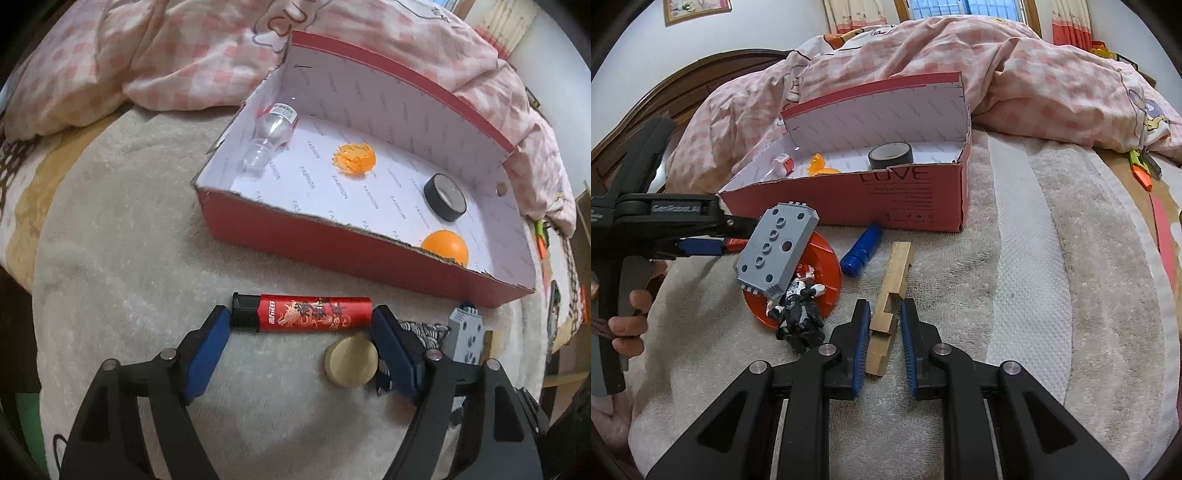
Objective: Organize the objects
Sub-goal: 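Close the left gripper around the red lighter, then lift the red lighter and wooden stick and carry both over the shoebox, then lower lighter and stick into the shoebox and open both grippers, then withdraw both grippers from the shoebox toward the remaining items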
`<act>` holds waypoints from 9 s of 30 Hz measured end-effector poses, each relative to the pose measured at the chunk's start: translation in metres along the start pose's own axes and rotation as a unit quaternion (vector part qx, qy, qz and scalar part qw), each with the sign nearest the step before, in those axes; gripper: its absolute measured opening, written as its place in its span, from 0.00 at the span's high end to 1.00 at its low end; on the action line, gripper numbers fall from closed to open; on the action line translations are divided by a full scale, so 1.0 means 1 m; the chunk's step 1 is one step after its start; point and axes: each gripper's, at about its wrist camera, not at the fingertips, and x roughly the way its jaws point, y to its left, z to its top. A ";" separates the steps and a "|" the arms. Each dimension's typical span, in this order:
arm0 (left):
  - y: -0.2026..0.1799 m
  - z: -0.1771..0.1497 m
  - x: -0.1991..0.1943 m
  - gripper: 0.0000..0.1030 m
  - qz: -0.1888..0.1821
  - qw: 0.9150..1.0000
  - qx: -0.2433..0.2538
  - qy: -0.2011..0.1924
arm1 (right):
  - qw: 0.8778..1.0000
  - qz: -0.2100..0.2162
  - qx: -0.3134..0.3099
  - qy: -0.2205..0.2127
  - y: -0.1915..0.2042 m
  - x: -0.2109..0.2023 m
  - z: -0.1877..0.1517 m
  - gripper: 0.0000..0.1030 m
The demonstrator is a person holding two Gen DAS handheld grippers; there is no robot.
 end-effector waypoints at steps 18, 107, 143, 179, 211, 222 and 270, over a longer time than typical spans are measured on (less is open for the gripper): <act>-0.023 0.008 0.018 0.20 0.011 1.000 0.012 0.006 | 1.000 0.001 0.000 -0.002 0.000 -0.002 0.000 0.82; -0.016 -0.017 -0.049 0.19 -0.034 0.977 0.172 -0.117 | 0.999 0.012 0.000 -0.049 0.035 -0.043 0.013 0.88; -0.048 0.069 -0.048 0.19 -0.041 0.972 0.162 -0.165 | 0.997 0.031 -0.033 -0.069 0.042 -0.013 0.121 0.88; -0.047 0.091 0.042 0.18 -0.036 0.983 0.143 -0.106 | 0.998 -0.036 -0.034 -0.037 0.012 0.082 0.135 0.87; -0.055 0.090 0.045 0.18 -0.030 0.984 0.142 -0.101 | 0.997 -0.035 -0.024 -0.058 0.011 0.073 0.137 0.75; -0.059 0.078 0.033 0.18 -0.019 0.983 0.144 -0.116 | 0.996 -0.041 -0.018 -0.074 0.012 0.058 0.135 0.67; -0.027 -0.032 -0.031 0.18 -0.024 0.978 0.188 -0.089 | 0.999 -0.025 0.010 -0.024 0.030 -0.030 0.024 0.67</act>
